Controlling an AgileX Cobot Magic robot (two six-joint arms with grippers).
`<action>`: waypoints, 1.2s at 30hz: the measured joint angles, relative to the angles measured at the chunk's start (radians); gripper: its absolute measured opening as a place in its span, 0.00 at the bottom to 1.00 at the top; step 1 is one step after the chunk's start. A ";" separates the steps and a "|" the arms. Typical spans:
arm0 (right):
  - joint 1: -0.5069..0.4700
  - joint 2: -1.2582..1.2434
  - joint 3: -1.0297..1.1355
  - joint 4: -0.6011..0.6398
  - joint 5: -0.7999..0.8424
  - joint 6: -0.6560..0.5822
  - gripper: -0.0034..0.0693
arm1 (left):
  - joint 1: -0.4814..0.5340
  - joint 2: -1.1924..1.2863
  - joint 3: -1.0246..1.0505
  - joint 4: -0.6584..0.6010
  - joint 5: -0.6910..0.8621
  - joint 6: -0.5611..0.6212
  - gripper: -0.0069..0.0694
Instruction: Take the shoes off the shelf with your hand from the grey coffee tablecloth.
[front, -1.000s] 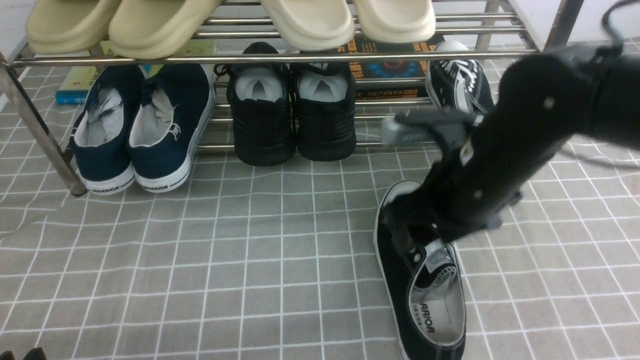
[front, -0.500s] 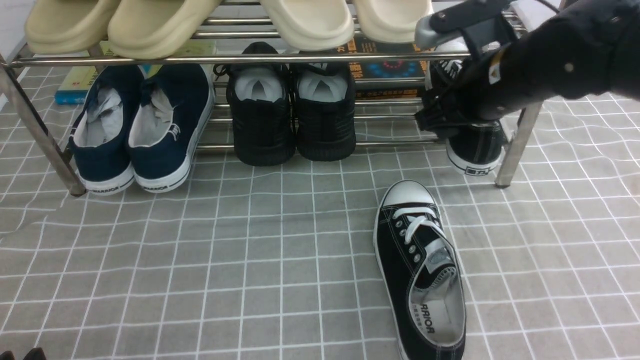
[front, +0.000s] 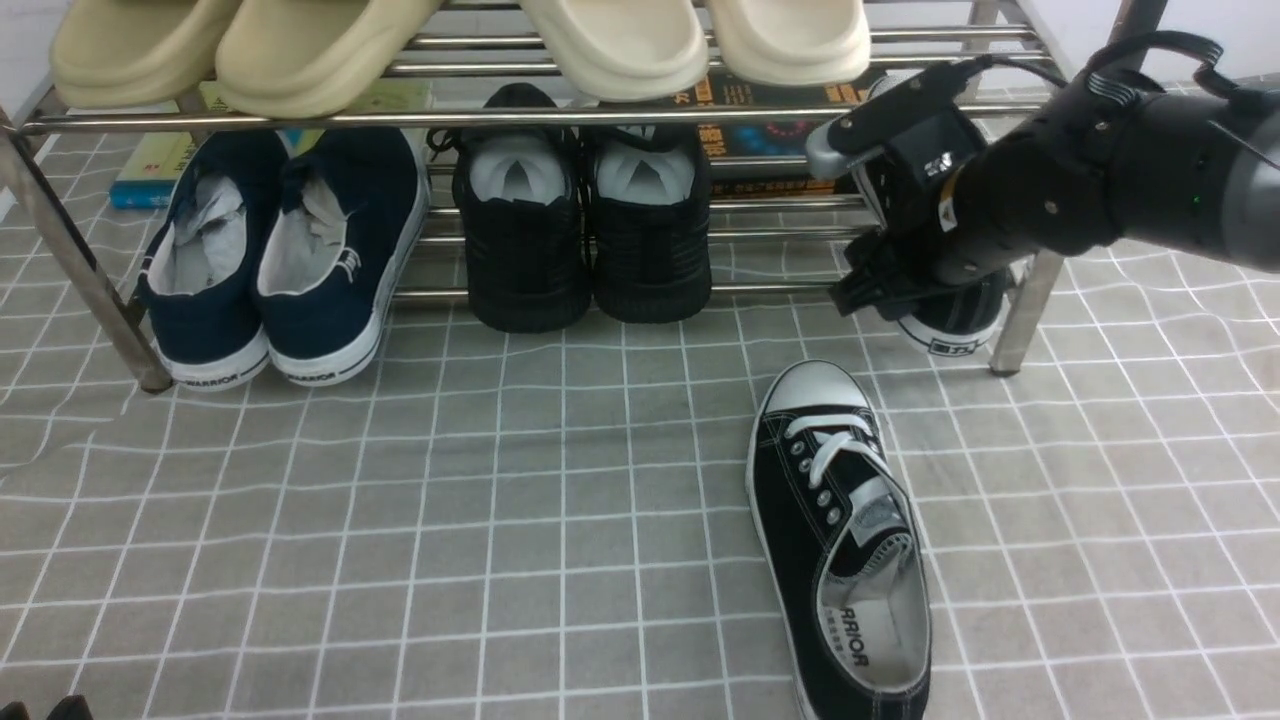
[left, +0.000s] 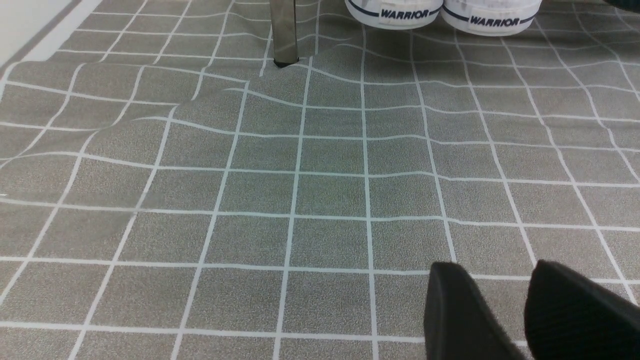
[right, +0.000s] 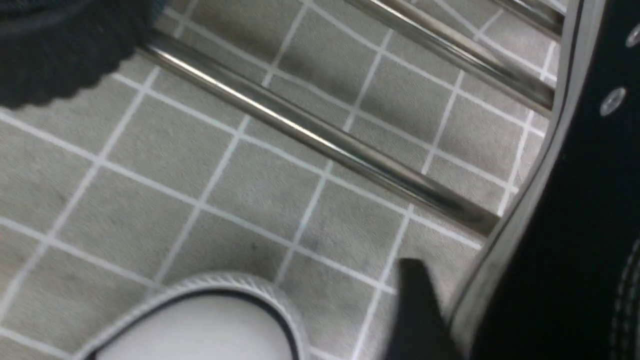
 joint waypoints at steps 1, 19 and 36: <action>0.000 -0.001 0.000 0.000 0.010 -0.001 0.49 | 0.000 0.000 0.000 0.000 0.000 0.000 0.41; 0.161 -0.357 0.248 0.237 0.459 0.010 0.06 | 0.000 0.000 0.000 0.000 0.000 0.000 0.41; 0.163 -0.368 0.459 0.319 0.320 0.081 0.07 | 0.000 0.000 0.000 0.000 0.000 0.000 0.41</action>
